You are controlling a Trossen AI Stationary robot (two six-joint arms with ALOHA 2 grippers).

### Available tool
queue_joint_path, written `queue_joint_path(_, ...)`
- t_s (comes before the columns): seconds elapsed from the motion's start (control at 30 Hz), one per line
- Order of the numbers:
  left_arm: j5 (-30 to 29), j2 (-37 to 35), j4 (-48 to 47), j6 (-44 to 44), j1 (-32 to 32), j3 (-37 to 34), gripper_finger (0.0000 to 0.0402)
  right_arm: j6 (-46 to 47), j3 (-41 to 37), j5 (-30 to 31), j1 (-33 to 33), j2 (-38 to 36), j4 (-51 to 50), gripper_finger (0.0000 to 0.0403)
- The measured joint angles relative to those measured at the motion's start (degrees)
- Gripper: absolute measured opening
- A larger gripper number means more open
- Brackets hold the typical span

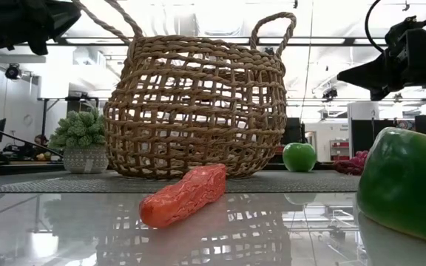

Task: Build produce basket

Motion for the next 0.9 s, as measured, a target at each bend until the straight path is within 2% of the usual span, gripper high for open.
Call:
queue_joint_path(0.8,0.0,0.0,0.0,0.0,0.0,0.0,0.0105,0.0,0.0,0.0,0.0,0.0,0.0,0.0022)
queue_joint_path(0.9,0.0,0.0,0.0,0.0,0.0,0.0,0.0105,7.1,0.0,0.1,0.0,0.0,0.1,0.0022)
